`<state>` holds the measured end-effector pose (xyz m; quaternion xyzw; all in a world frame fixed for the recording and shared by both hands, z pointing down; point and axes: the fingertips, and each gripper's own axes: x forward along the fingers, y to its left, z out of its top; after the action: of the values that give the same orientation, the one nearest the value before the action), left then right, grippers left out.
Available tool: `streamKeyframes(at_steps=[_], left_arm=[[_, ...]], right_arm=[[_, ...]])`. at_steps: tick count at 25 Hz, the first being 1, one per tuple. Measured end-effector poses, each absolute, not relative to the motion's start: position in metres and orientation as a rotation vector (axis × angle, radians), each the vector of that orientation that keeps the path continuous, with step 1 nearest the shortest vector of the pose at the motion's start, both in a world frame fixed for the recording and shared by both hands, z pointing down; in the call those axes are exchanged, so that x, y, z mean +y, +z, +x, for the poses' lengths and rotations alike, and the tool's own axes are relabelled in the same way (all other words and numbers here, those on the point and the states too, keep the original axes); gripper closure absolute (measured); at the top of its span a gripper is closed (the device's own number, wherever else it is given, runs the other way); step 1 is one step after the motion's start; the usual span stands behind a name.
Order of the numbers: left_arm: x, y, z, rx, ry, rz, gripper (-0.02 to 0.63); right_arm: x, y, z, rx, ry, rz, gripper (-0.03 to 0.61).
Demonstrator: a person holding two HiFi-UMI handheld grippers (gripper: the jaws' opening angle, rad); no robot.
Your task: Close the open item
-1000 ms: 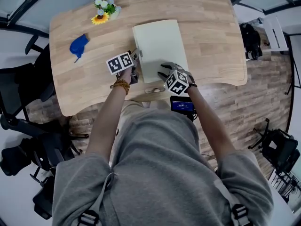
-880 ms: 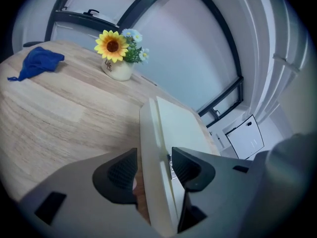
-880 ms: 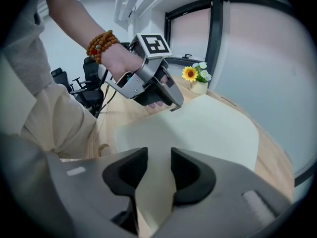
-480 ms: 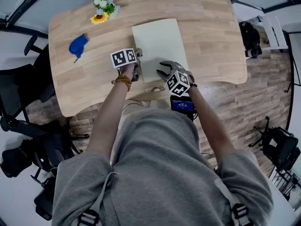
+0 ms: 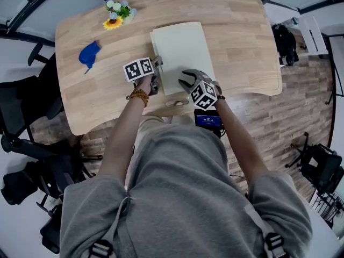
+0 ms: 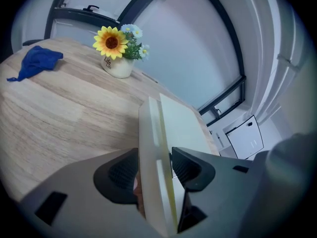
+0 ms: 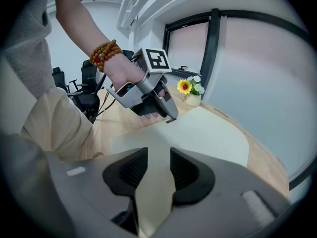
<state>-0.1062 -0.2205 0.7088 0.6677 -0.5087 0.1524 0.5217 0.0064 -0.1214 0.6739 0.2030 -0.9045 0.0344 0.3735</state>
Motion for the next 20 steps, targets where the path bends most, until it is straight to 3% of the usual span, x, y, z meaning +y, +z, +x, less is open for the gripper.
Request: streamKeyframes(at_steps=[8,13,20], left_arm=[[-0.216,0.719,-0.109,-1.224,0.401,1.555,0.402],[-0.214,0.719,-0.111,-1.221,0.408,1.535,0.402],[-0.212,0.721,-0.117,-1.209,0.417,1.523,0.402]], right_arm=[[-0.124,0.674,0.007,-2.305,0.035,0.535,0.431],[-0.143,0.685,0.013,-2.245,0.038,0.607,0.356],[-0.139,0.697,0.004,-2.23,0.157,0.554,0.368]])
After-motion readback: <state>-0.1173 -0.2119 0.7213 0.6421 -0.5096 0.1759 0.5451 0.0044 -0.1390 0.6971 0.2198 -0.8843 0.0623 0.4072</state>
